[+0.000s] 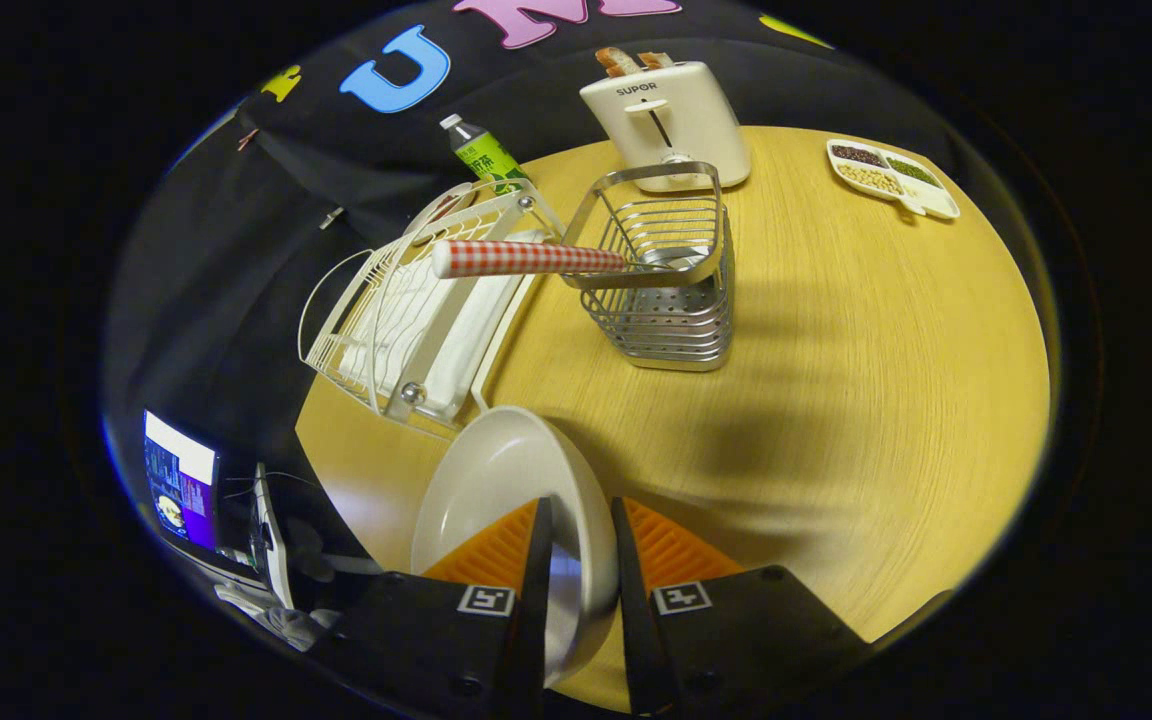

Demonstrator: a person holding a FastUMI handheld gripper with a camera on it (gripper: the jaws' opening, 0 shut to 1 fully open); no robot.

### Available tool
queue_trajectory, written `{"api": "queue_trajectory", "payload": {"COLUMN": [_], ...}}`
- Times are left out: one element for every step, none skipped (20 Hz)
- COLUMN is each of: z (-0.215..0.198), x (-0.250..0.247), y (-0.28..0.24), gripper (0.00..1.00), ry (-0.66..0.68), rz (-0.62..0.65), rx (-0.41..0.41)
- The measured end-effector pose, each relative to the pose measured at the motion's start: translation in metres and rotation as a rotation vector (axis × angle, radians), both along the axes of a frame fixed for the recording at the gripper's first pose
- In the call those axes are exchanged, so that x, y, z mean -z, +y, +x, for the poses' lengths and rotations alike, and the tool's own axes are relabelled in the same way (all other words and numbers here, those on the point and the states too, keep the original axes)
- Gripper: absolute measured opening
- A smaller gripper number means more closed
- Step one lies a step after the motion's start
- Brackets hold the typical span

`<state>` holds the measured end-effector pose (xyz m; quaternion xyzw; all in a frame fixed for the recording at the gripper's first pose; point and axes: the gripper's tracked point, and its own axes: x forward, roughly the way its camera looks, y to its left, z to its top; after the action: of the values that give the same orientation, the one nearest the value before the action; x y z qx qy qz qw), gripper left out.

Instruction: Take the plate from the dish rack, then take the spoon from the basket and place it into the plate.

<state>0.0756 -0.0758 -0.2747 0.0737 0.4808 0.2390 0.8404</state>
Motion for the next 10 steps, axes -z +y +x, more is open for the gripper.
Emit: {"api": "queue_trajectory", "payload": {"z": [0.004, 0.007, 0.007, 0.008, 0.010, 0.014, 0.016, 0.020, 0.024, 0.029], "x": [0.002, 0.005, 0.004, -0.001, -0.008, -0.020, -0.028, -0.040, -0.054, -0.068], "y": [-0.005, -0.008, -0.010, -0.008, -0.007, -0.008, -0.007, -0.006, -0.003, 0.000], "gripper": [0.36, 0.38, 0.41, 0.52, 0.64, 0.78, 0.99, 0.99, 0.99, 0.99], "ry": [-0.033, -0.043, -0.049, -0.071, -0.107, -0.161, -0.220, -0.281, -0.342, -0.401], "rz": [-0.024, -0.038, -0.041, -0.035, -0.029, -0.035, -0.041, -0.044, -0.041, -0.038], "rx": [-0.003, -0.006, -0.002, -0.001, -0.006, -0.013, -0.020, -0.025, -0.028, -0.028]}}
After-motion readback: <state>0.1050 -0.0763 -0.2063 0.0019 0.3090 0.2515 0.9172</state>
